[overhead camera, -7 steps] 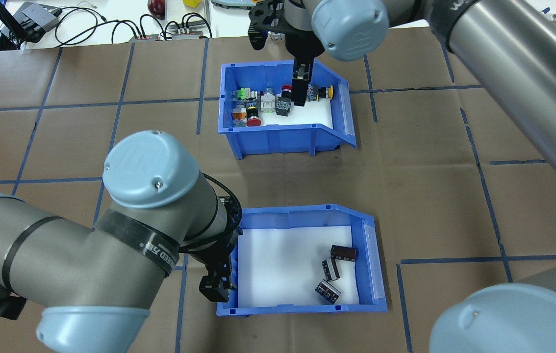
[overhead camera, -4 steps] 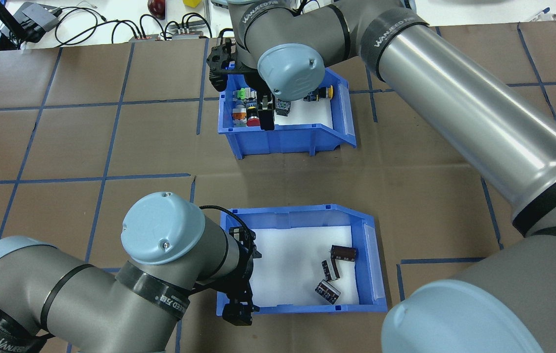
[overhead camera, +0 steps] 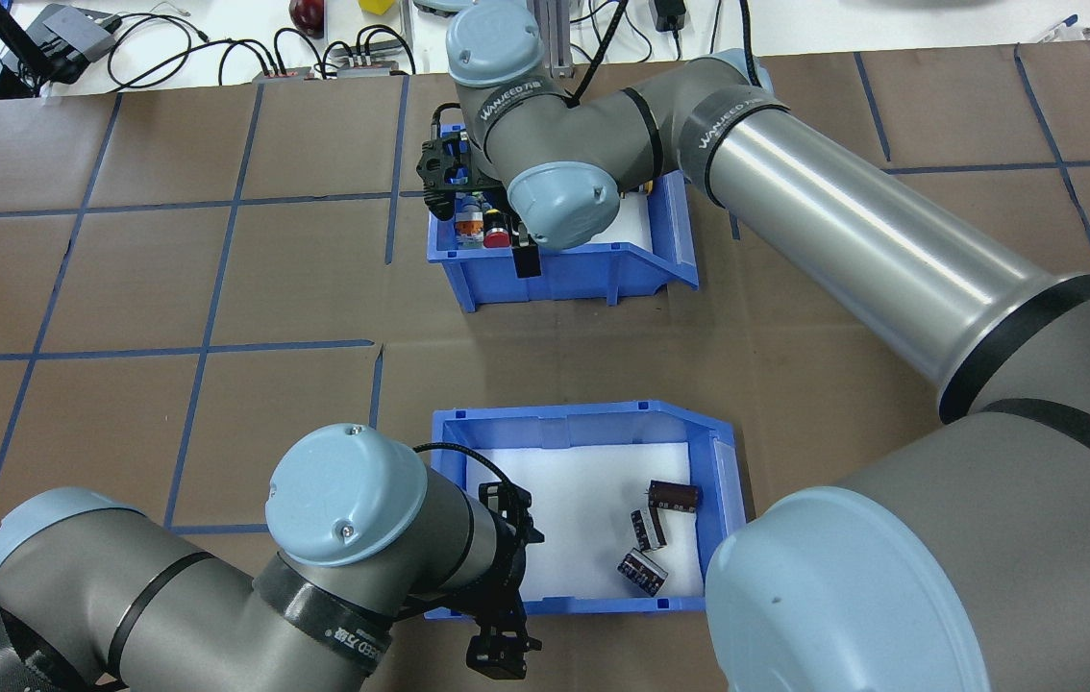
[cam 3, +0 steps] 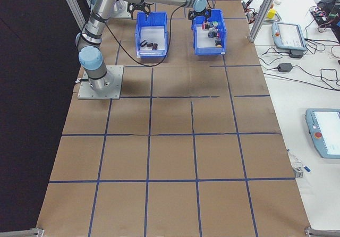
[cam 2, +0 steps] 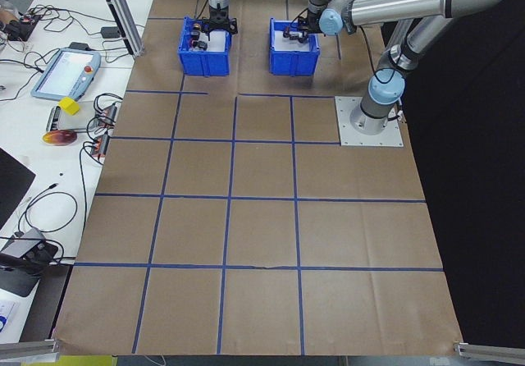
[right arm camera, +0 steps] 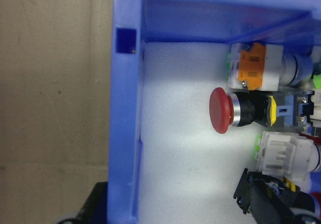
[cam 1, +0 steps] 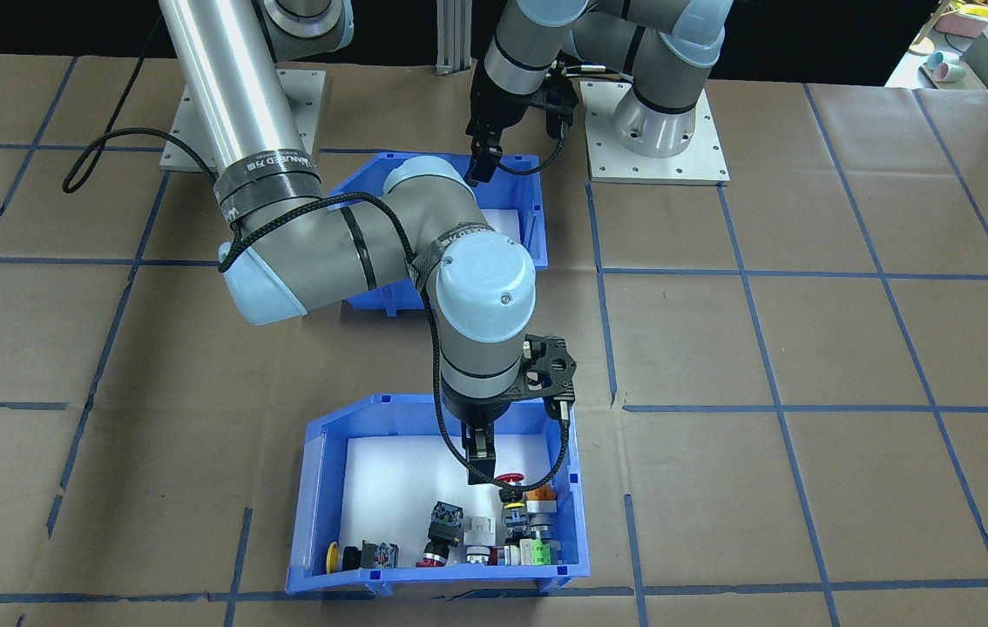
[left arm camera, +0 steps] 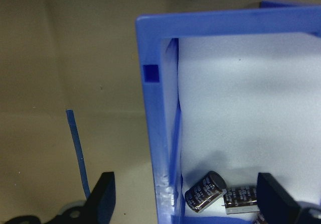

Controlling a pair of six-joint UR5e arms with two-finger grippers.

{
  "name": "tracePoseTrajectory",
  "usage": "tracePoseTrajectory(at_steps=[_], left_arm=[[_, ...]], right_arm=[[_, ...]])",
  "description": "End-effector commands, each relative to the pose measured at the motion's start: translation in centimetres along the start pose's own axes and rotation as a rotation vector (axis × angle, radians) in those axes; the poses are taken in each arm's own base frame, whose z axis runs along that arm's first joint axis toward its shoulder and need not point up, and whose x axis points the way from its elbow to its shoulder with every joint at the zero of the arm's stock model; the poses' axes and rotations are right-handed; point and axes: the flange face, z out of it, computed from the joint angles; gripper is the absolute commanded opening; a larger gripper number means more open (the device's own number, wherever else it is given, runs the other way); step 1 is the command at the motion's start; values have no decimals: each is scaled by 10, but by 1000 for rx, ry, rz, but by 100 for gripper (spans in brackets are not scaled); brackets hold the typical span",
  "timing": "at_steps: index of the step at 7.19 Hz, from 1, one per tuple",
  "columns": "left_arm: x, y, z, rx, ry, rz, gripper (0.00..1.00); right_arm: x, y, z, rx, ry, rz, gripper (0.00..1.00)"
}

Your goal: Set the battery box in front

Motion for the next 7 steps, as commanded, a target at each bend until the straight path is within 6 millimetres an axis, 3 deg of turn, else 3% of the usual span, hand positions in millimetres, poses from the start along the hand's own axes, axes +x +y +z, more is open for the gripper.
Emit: tracePoseTrajectory(at_steps=[1,2,3,5,6,7], left_arm=[[-7,-6,15,4,-29,-14,98],[-9,-8,19,9,-36,-14,99],[-8,-8,20,0,-17,-6,98],[3,-7,44,-21,21,-29,93],[0,-6,51,-18,14,-21,82],[-4,-3,51,-19,18,-14,40]], right_arm=[[-5,11,11,-40,-4,18,72],[-5,12,5,-44,3,23,43],[-6,7,-1,-33,10,16,35],[-8,-2,-5,-13,13,4,19],[-8,-2,-13,4,20,6,14],[-10,5,-27,5,24,14,9]])
